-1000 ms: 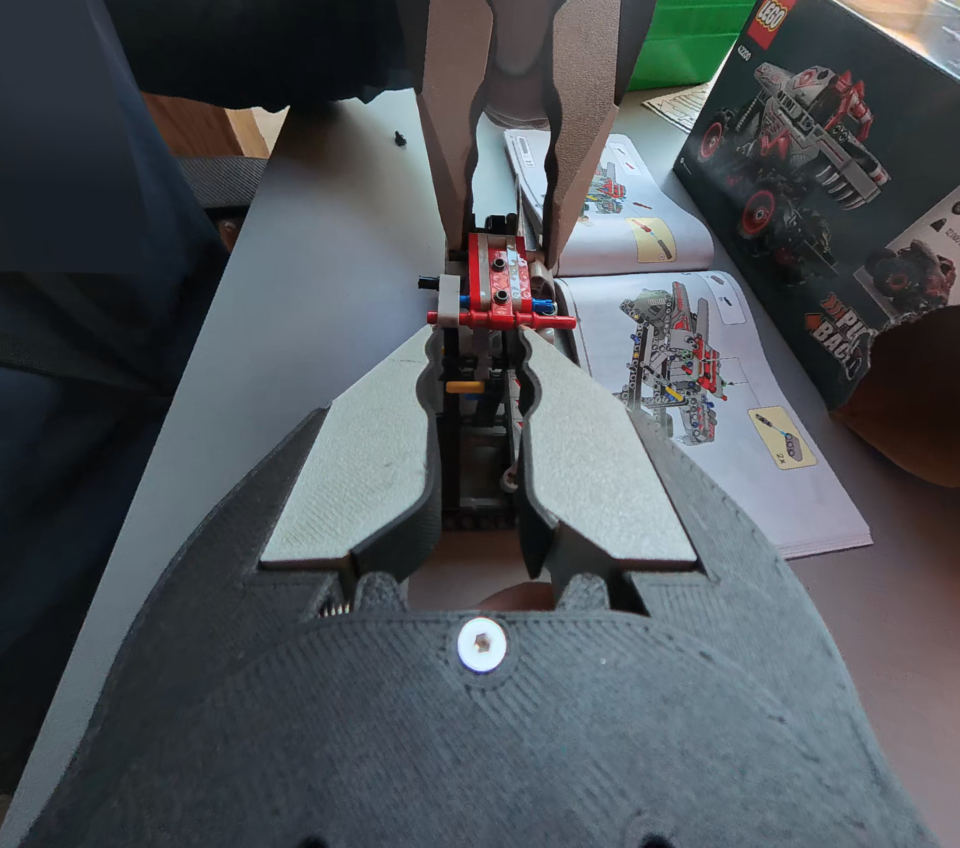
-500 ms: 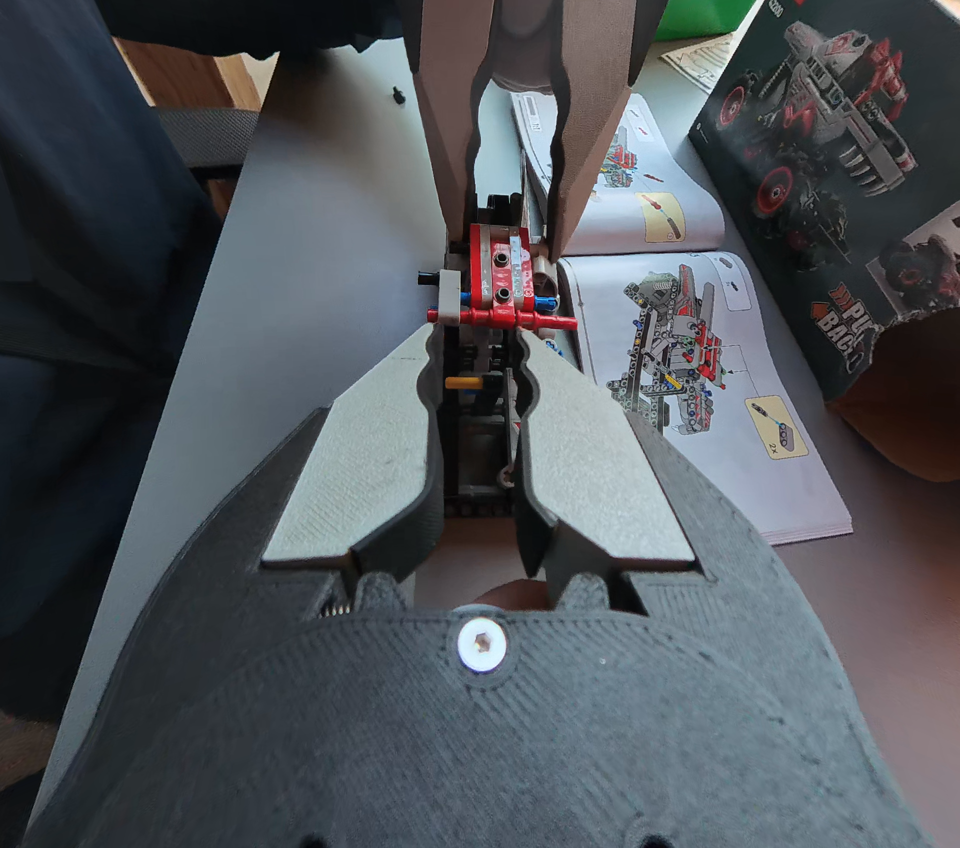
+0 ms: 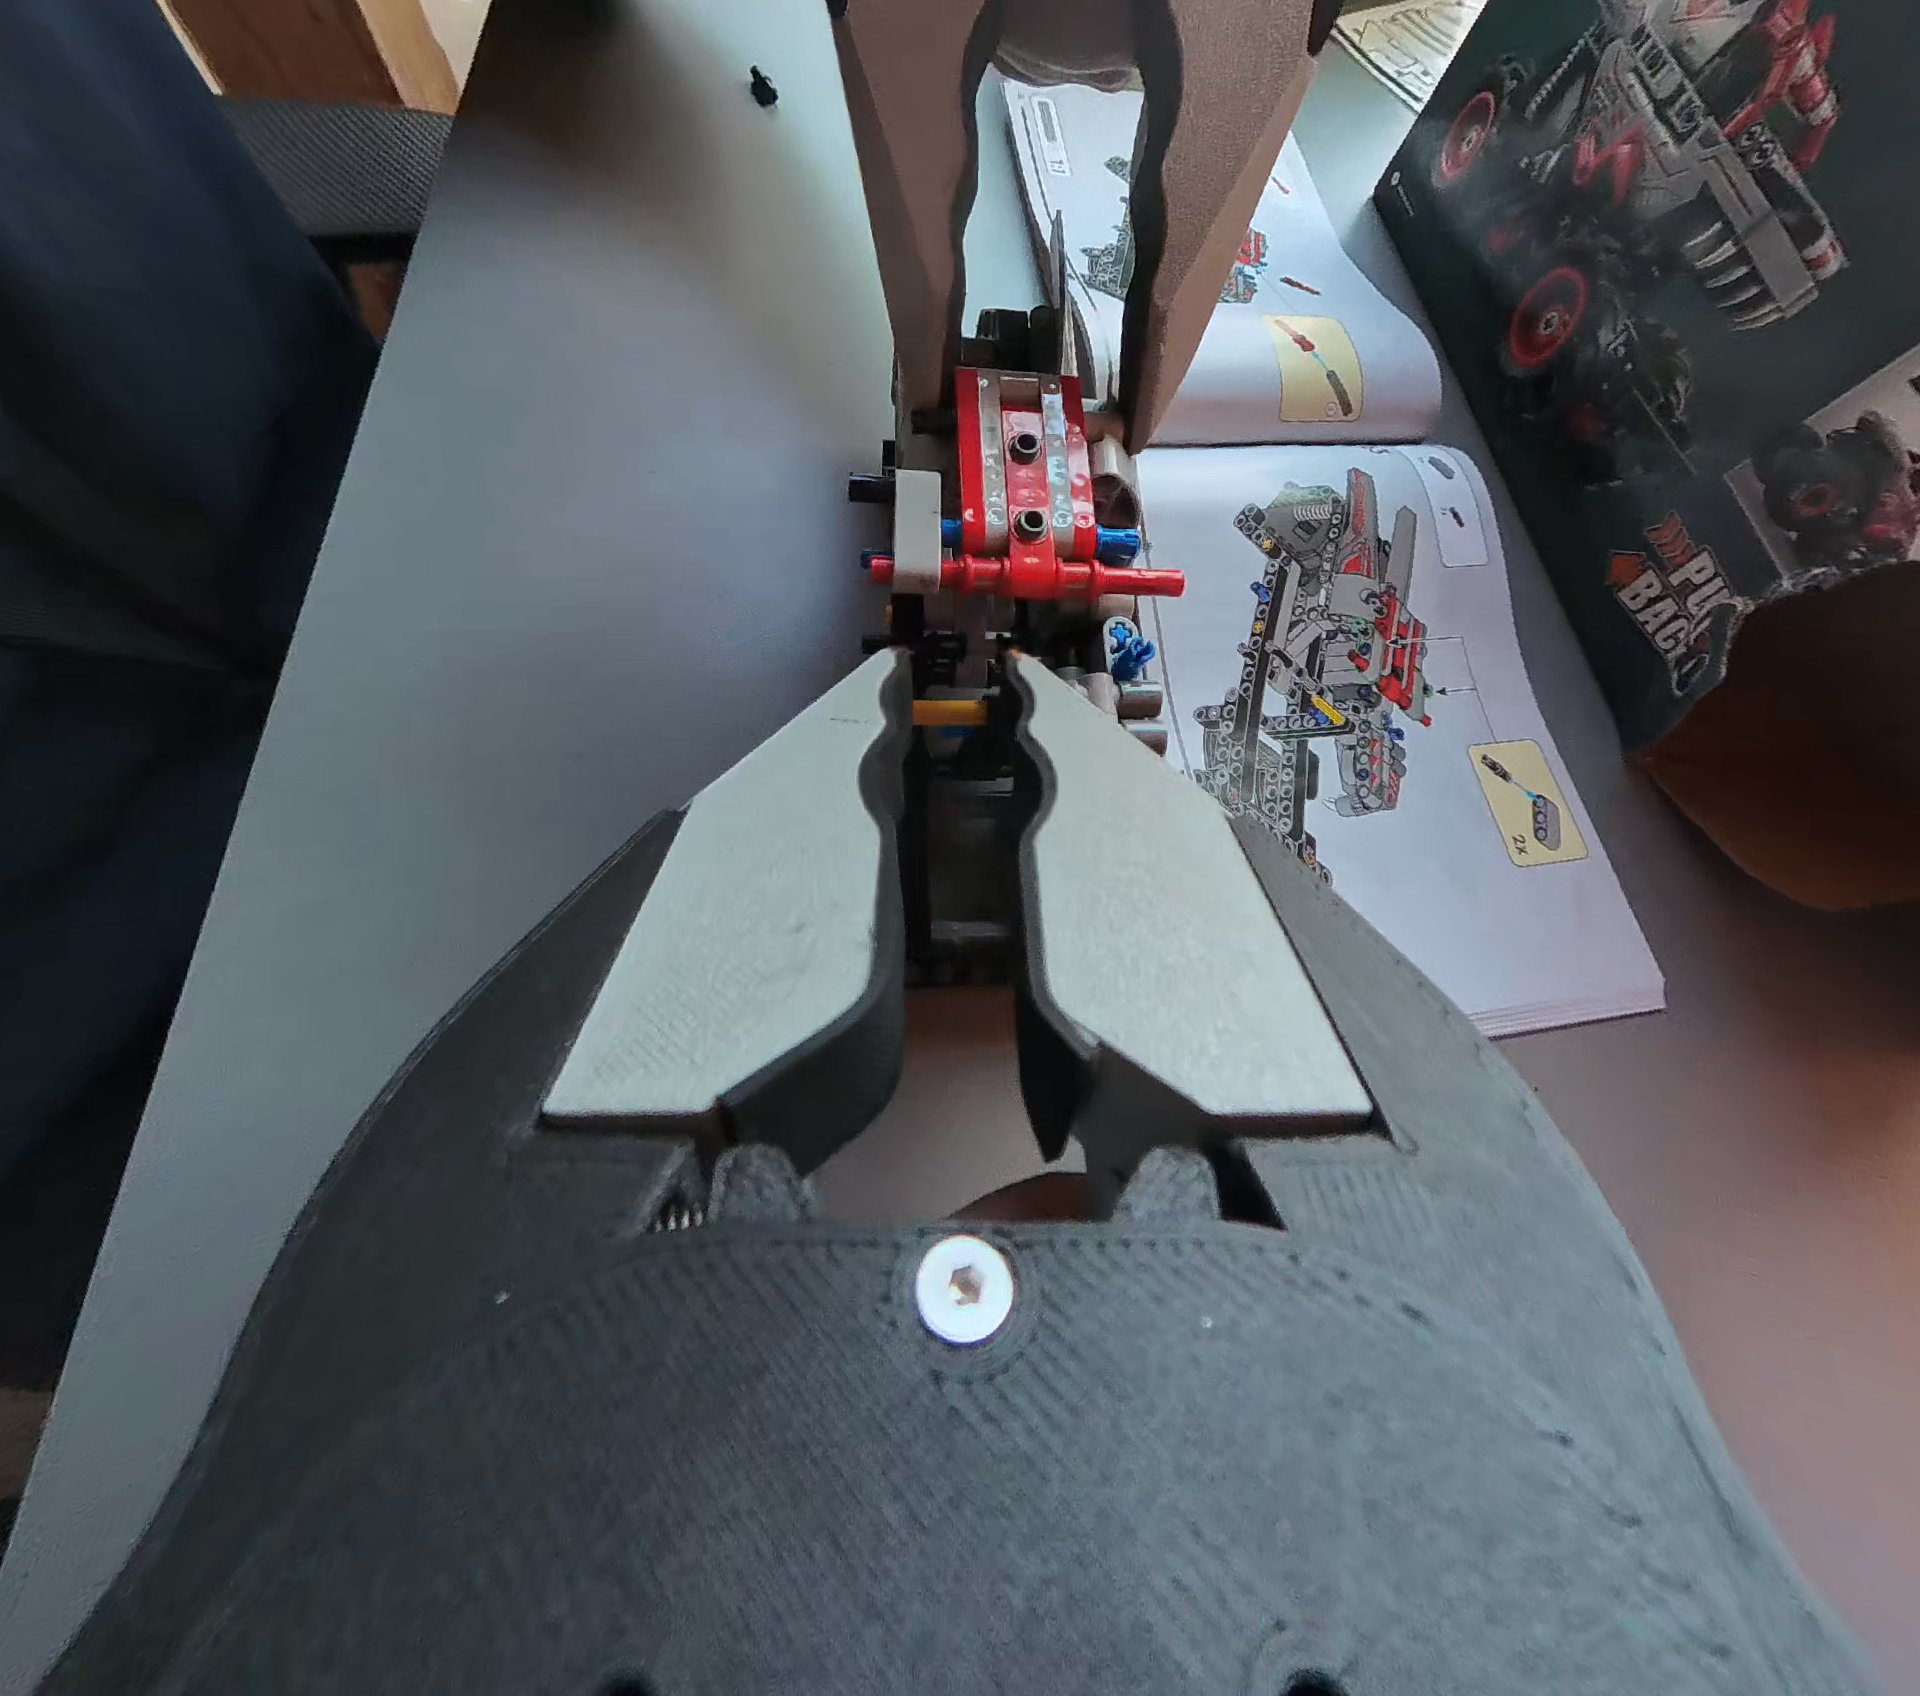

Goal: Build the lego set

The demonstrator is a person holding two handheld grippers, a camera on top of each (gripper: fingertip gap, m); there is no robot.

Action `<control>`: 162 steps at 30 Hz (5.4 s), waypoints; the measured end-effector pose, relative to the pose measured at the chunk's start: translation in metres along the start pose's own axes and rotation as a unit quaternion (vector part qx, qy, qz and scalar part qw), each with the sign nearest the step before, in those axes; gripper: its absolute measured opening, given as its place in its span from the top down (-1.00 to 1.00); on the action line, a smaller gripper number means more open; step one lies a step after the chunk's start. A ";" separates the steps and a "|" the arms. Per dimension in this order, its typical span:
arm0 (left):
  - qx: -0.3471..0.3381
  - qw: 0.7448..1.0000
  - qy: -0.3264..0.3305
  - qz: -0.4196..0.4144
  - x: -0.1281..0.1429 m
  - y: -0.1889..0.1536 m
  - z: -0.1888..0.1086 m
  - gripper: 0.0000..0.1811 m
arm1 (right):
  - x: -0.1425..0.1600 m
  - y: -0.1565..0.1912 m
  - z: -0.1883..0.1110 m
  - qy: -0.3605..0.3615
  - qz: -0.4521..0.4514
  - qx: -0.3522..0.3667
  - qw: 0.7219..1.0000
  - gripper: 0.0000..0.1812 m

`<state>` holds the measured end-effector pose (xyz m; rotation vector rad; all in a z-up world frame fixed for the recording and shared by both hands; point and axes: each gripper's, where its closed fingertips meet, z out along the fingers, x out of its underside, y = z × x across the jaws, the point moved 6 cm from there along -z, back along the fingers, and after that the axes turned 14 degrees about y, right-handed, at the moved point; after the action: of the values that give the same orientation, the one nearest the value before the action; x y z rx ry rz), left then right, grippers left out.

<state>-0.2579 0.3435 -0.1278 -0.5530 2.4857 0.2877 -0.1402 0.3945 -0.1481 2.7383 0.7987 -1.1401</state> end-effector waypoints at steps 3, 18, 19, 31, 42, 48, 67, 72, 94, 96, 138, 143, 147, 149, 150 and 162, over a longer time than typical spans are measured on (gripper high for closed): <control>-0.001 1.000 0.002 -0.001 0.000 0.000 -0.001 0.65 | 0.000 -0.002 -0.008 -0.025 0.008 0.020 0.999 0.79; -0.044 0.993 -0.054 -0.092 0.006 -0.007 -0.050 0.43 | 0.017 -0.048 -0.072 -0.246 0.139 0.065 0.957 0.62; -0.048 0.992 -0.053 -0.102 0.011 -0.010 -0.050 0.43 | 0.019 -0.050 -0.072 -0.250 0.146 0.066 0.955 0.60; -0.128 0.974 -0.002 -0.186 0.044 -0.047 -0.033 0.54 | 0.036 -0.059 -0.046 -0.204 0.186 0.077 0.958 0.36; -0.117 0.979 0.026 -0.163 0.044 -0.046 -0.016 0.95 | 0.039 -0.051 -0.028 -0.167 0.162 0.057 0.971 0.33; -0.068 0.984 -0.010 -0.164 0.044 -0.052 -0.015 1.00 | 0.029 -0.024 -0.017 -0.130 0.073 0.007 0.989 0.38; -0.231 0.970 0.024 -0.071 0.058 -0.062 -0.009 0.92 | 0.027 -0.015 0.014 0.044 -0.088 0.245 0.965 0.76; -0.161 0.979 -0.021 -0.121 0.057 -0.066 -0.012 0.91 | 0.026 -0.010 0.012 0.044 -0.078 0.205 0.975 0.77; -0.027 0.981 0.008 -0.191 0.039 -0.021 0.003 0.68 | 0.040 -0.012 0.023 0.026 0.186 -0.148 0.971 0.76; -0.015 0.980 0.012 -0.197 0.039 -0.016 0.007 0.65 | 0.040 -0.014 0.022 0.031 0.163 -0.112 0.980 0.75; -0.002 0.986 -0.018 -0.166 0.050 -0.007 0.028 0.71 | 0.037 -0.054 -0.009 -0.132 0.144 0.065 0.979 0.75; -0.003 0.986 -0.018 -0.165 0.050 -0.007 0.028 0.71 | 0.035 -0.056 -0.015 -0.153 0.150 0.073 0.974 0.75; -0.005 0.986 -0.016 -0.164 0.050 -0.008 0.028 0.70 | 0.035 -0.056 -0.014 -0.153 0.151 0.075 0.974 0.75; -0.007 0.987 -0.015 -0.163 0.050 -0.008 0.028 0.71 | 0.034 -0.055 -0.014 -0.153 0.150 0.073 0.974 0.75; -0.007 0.987 -0.014 -0.161 0.050 -0.009 0.028 0.71 | 0.034 -0.055 -0.014 -0.153 0.149 0.073 0.974 0.76; -0.010 0.987 -0.022 -0.162 0.050 -0.012 0.029 0.71 | 0.032 -0.053 -0.018 -0.172 0.160 0.073 0.969 0.78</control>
<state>-0.2760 0.3260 -0.1809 -0.9336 2.3064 0.1940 -0.1360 0.4584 -0.1498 2.5361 0.2293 -1.5801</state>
